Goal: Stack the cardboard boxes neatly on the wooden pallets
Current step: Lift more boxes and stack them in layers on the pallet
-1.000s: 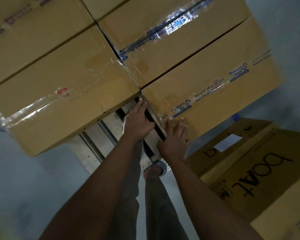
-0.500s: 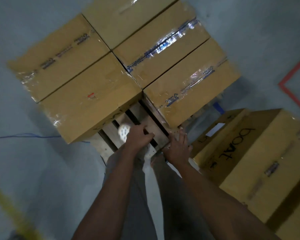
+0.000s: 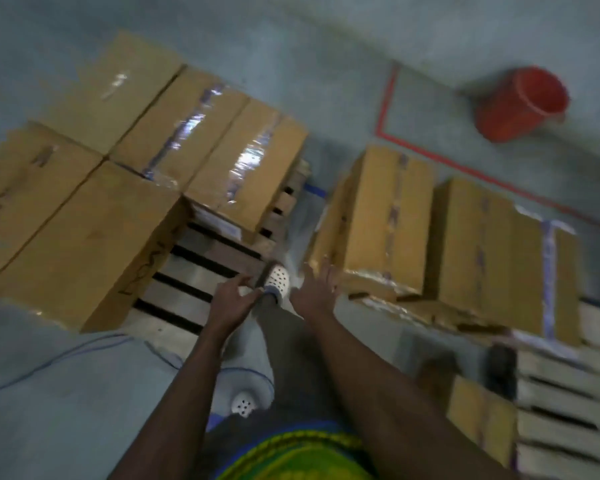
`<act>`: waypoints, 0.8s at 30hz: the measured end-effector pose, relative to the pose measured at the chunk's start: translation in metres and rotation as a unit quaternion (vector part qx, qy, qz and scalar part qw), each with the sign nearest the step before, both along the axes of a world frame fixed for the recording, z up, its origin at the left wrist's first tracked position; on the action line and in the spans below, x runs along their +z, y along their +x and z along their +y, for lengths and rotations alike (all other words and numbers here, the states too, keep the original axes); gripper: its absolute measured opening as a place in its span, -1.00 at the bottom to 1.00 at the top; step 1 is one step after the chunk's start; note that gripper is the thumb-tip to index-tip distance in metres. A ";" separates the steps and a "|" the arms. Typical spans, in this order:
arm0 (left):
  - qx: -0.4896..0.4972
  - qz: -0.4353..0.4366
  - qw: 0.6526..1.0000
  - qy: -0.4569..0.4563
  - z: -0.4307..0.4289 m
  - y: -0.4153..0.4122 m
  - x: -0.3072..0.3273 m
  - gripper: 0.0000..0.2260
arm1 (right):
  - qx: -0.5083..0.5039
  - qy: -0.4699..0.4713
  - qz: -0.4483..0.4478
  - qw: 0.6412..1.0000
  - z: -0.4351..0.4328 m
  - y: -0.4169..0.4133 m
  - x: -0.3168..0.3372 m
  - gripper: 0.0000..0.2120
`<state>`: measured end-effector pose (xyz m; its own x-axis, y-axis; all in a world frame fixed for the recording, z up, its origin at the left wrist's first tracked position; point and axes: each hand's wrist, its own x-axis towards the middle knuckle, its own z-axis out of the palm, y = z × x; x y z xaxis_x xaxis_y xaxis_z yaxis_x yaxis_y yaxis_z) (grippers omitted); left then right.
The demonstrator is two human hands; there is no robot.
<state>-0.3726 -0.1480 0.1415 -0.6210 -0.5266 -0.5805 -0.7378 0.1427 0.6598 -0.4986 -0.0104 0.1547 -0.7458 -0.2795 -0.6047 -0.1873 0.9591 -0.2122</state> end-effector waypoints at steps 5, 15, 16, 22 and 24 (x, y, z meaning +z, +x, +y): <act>-0.002 0.040 0.999 -0.014 0.067 0.064 0.020 -0.64 | -0.078 -0.002 -0.017 0.997 0.101 0.107 0.015 -0.46; -0.174 0.016 0.984 0.024 0.177 0.047 0.058 -0.59 | -0.386 -0.055 0.029 0.920 0.234 0.091 0.041 -0.42; -0.185 0.015 0.982 0.024 0.182 0.037 0.058 -0.59 | -0.404 -0.060 0.022 0.912 0.242 0.088 0.041 -0.42; -0.210 -0.003 0.976 0.056 0.209 -0.047 0.045 -0.62 | -0.472 -0.099 0.006 0.876 0.282 0.044 0.024 -0.40; -0.189 -0.010 0.979 0.077 0.220 -0.087 0.037 -0.65 | -0.485 -0.118 0.007 0.867 0.292 0.015 0.014 -0.41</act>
